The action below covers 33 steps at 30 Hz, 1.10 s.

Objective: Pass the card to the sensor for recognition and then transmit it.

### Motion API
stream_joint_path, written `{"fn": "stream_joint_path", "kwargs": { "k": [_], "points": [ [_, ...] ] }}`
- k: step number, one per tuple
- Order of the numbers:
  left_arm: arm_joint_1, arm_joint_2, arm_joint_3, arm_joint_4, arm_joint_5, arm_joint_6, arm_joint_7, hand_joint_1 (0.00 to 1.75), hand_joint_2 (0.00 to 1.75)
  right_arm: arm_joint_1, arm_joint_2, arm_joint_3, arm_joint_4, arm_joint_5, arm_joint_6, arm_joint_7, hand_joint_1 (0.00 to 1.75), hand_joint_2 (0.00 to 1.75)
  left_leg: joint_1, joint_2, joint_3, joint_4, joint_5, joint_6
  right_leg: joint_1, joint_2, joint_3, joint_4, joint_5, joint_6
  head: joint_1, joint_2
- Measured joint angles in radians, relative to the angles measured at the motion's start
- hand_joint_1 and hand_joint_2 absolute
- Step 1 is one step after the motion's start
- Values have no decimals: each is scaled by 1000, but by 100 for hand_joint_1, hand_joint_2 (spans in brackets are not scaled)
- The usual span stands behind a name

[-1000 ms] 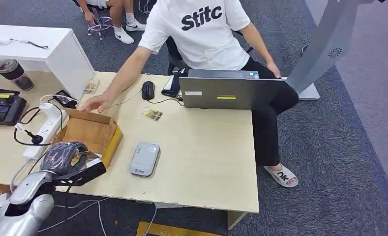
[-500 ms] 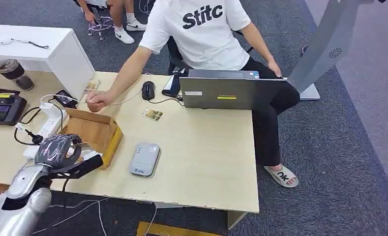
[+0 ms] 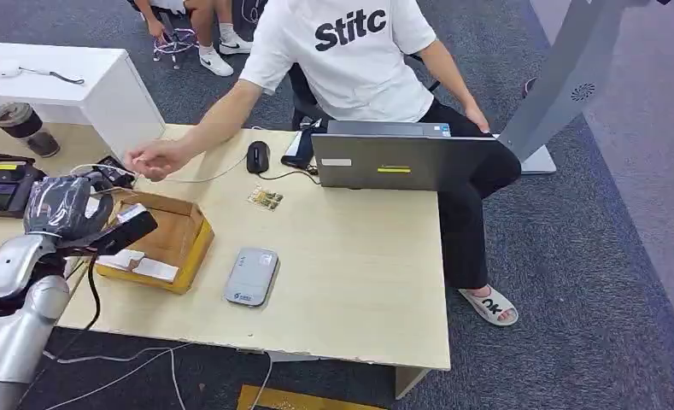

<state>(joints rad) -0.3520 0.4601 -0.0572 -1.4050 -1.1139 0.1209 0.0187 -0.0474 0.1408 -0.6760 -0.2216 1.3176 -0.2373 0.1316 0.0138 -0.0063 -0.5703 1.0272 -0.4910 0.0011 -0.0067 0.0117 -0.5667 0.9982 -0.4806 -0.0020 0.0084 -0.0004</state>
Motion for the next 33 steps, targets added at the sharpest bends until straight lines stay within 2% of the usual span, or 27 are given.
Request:
{"fn": "stream_joint_path", "kwargs": {
  "k": [8,9,11,15,20,21,24,28,31,33],
  "points": [
    [-178,7,1,111,-87,44,76,175,175,-5,0,0,0,18,-17,-2,0,175,0,0,0,0,0,0,0,0,0,0,0,0,0,0],
    [-194,5,1,129,-92,54,79,152,175,-6,0,0,0,22,-17,-2,0,175,0,0,0,0,0,0,0,1,0,0,0,0,0,0],
    [-222,-3,1,164,-96,85,83,152,175,-8,0,0,0,29,-17,-2,0,175,0,0,0,0,0,0,0,0,0,0,0,0,0,0],
    [-242,-22,1,198,-106,142,90,152,175,-11,0,0,0,32,-17,-2,0,175,0,2,0,0,0,0,0,2,0,0,0,0,0,0],
    [-251,-40,1,220,-108,149,91,152,175,-11,0,0,0,32,-17,-1,0,175,0,5,0,0,0,0,0,6,-1,0,0,0,0,0],
    [-252,-43,1,224,-108,149,92,0,175,-11,0,0,0,32,-17,-1,0,175,0,6,0,0,-1,0,0,7,-2,0,0,0,0,0],
    [-254,-48,1,231,-108,158,91,0,175,-11,0,0,0,32,-17,-1,0,175,0,8,0,0,-2,-1,0,9,-2,0,0,0,0,0],
    [-250,-61,2,232,-72,220,65,0,175,-10,0,0,0,32,-16,2,0,175,0,9,-1,0,-2,0,0,11,-2,0,0,0,0,0],
    [-207,-66,19,199,11,268,18,0,175,-9,0,-1,1,24,-17,4,0,175,0,13,0,0,-4,-1,-1,15,-2,0,0,0,0,0],
    [-80,-75,73,83,198,310,-71,0,175,-4,0,-11,1,6,-18,5,0,175,0,21,1,0,-8,-1,-1,22,-2,0,0,0,-1,0]
  ]
}}
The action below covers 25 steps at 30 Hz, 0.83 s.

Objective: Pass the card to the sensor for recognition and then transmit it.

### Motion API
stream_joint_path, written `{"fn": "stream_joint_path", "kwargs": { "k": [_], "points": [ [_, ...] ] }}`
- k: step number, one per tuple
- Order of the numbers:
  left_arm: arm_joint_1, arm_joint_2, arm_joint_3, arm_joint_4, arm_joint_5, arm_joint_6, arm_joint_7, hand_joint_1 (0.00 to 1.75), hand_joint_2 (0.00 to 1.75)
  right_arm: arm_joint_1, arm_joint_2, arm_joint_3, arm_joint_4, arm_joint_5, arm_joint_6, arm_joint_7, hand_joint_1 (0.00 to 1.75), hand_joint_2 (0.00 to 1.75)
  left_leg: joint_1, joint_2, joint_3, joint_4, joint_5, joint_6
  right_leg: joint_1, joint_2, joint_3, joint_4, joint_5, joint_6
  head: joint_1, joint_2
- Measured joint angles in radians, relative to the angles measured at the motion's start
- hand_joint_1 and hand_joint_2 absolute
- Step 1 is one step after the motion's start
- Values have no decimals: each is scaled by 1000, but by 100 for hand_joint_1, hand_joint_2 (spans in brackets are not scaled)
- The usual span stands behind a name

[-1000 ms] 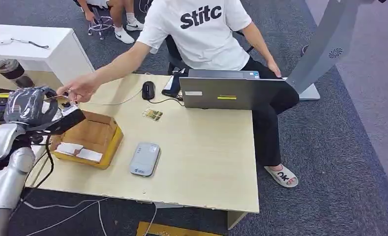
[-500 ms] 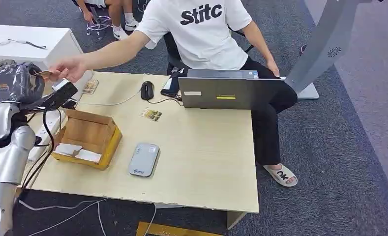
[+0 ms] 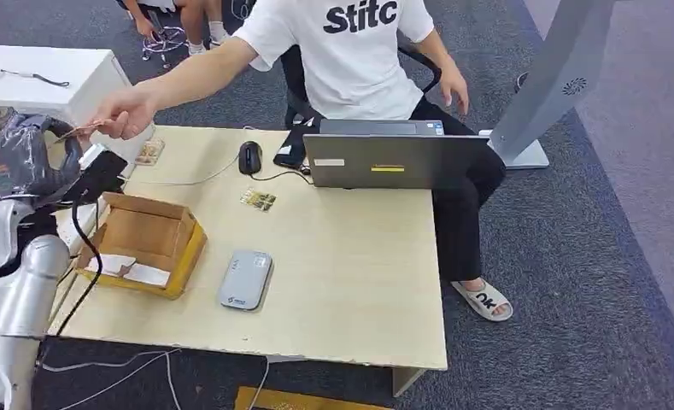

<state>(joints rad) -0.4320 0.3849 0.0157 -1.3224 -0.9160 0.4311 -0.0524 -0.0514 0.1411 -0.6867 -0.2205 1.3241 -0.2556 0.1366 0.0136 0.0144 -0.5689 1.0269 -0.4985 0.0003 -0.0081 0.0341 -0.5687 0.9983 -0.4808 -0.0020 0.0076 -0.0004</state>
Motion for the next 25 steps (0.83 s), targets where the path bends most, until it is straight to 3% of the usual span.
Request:
{"fn": "stream_joint_path", "kwargs": {
  "k": [2,4,5,7,9,12,15,25],
  "points": [
    [138,-22,74,-127,157,44,-92,0,175,7,1,-13,0,-16,-6,1,0,175,-1,3,2,0,-3,2,-1,3,1,0,-2,0,0,0],
    [236,-52,129,-203,237,68,-157,0,175,13,3,-22,0,-20,-11,4,0,175,-2,4,3,-1,-6,2,-2,3,1,0,-5,1,0,0],
    [360,-100,219,-290,316,77,-248,0,175,19,7,-33,1,-29,-15,8,0,175,-2,3,4,-1,-7,3,-2,3,2,-1,-7,0,1,0],
    [471,-167,320,-361,377,27,-339,0,175,24,9,-48,2,-28,-17,15,0,175,-2,0,3,-1,-8,5,-2,-1,2,-2,-9,2,1,0],
    [537,-241,431,-402,410,-64,-395,0,175,27,11,-58,2,-26,-20,12,0,175,-2,-4,3,-1,-8,5,-2,-5,4,-3,-9,2,1,0],
    [586,-322,570,-424,388,-120,-430,0,175,27,13,-69,2,-19,-35,-9,0,175,-2,-7,3,-1,-8,5,-2,-8,6,-3,-9,2,0,0],
    [597,-367,666,-431,356,-142,-439,0,175,26,15,-71,2,-7,-40,-24,0,175,-2,-11,4,-1,-7,5,-2,-12,7,-3,-9,2,1,0],
    [608,-428,782,-447,336,-150,-439,0,175,22,25,-73,2,-4,-47,-16,0,175,-1,-16,6,-1,-5,6,-1,-18,11,-2,-9,2,1,0]
  ]
}}
